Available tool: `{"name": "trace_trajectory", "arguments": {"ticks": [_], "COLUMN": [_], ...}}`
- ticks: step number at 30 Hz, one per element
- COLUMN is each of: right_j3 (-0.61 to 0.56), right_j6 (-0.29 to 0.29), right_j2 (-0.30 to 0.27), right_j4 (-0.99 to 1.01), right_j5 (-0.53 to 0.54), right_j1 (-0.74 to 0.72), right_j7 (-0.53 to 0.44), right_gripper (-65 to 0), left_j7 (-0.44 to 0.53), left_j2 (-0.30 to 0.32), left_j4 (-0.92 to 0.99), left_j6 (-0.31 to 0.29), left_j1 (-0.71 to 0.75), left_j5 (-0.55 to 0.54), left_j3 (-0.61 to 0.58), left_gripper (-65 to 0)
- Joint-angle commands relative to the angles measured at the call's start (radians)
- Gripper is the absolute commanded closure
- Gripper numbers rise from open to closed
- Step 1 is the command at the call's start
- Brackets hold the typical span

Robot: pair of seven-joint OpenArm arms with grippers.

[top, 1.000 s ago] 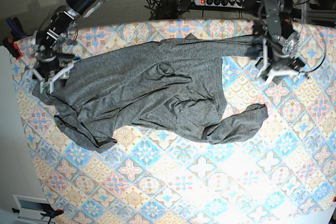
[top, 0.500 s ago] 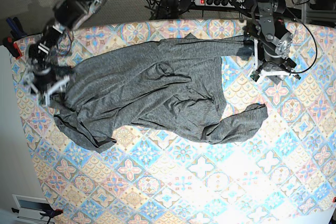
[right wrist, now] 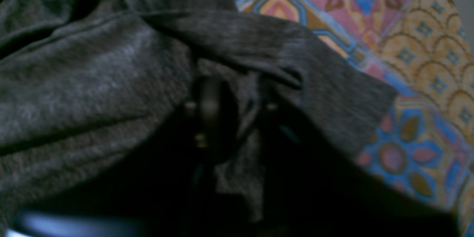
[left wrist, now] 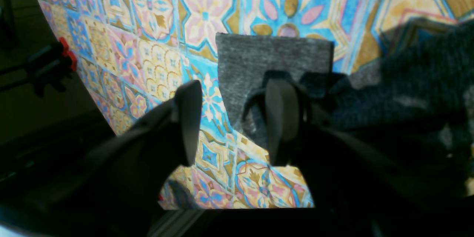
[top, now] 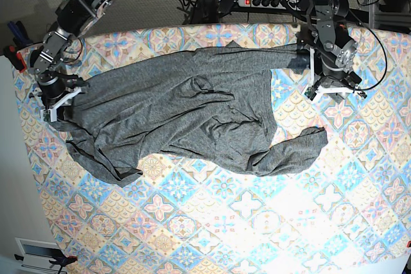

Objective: Layout the t-shirt on the table in an organized manner, then fold the t-shirt properly
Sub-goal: 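Lower the shirt onto the table and release with both grippers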

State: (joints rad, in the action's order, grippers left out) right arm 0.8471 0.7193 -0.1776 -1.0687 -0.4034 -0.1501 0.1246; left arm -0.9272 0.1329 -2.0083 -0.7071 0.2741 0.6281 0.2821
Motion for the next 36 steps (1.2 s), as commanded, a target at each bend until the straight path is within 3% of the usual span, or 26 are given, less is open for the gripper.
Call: {"name": "trace_trajectory", "arguments": {"ticks": [1, 2, 12, 19, 23, 25, 28, 32, 36], "right_j3": [0.008, 0.021, 0.249, 0.393, 0.401, 0.383, 0.374, 0.374, 0.364], "right_j6": [-0.025, -0.025, -0.027, -0.027, -0.027, -0.027, -0.027, -0.021, -0.021], "right_j2": [-0.023, -0.027, -0.023, -0.013, 0.006, 0.033, 0.065, 0.066, 0.066], "right_j4": [-0.006, -0.009, -0.043, -0.132, -0.173, -0.190, -0.227, -0.281, -0.313], "right_j5": [-0.029, -0.029, -0.033, -0.035, -0.036, -0.036, -0.036, -0.038, -0.038], "right_j1": [-0.006, -0.006, -0.006, 0.020, 0.033, 0.033, 0.033, 0.040, 0.059], "right_j7": [0.030, 0.030, 0.031, 0.033, 0.033, 0.034, 0.033, 0.033, 0.033], "right_gripper": [-5.1, -0.1, 0.0, 0.0, -0.2, -2.8, -11.9, -22.5, -28.4], "left_j7": [0.006, 0.006, 0.006, 0.006, 0.006, 0.007, 0.007, 0.007, -0.006], "left_j2": [0.006, 0.006, -0.062, -0.077, -0.075, -0.075, -0.074, -0.077, -0.080], "left_j4": [-0.018, -0.018, -0.013, -0.010, -0.010, -0.010, -0.010, 0.010, 0.136], "left_j6": [0.009, 0.009, 0.009, 0.009, 0.009, 0.009, 0.009, 0.009, 0.009], "left_j1": [-0.005, -0.008, -0.082, -0.108, -0.112, -0.118, -0.175, -0.278, -0.399], "left_j5": [0.005, 0.005, 0.078, 0.100, 0.100, 0.100, 0.101, 0.101, 0.101], "left_j3": [0.003, 0.003, 0.003, -0.017, -0.082, -0.136, -0.234, -0.329, -0.404], "left_gripper": [-27.9, -27.9, -27.9, -27.8, -27.8, -28.1, -27.8, -28.1, -28.1]}}
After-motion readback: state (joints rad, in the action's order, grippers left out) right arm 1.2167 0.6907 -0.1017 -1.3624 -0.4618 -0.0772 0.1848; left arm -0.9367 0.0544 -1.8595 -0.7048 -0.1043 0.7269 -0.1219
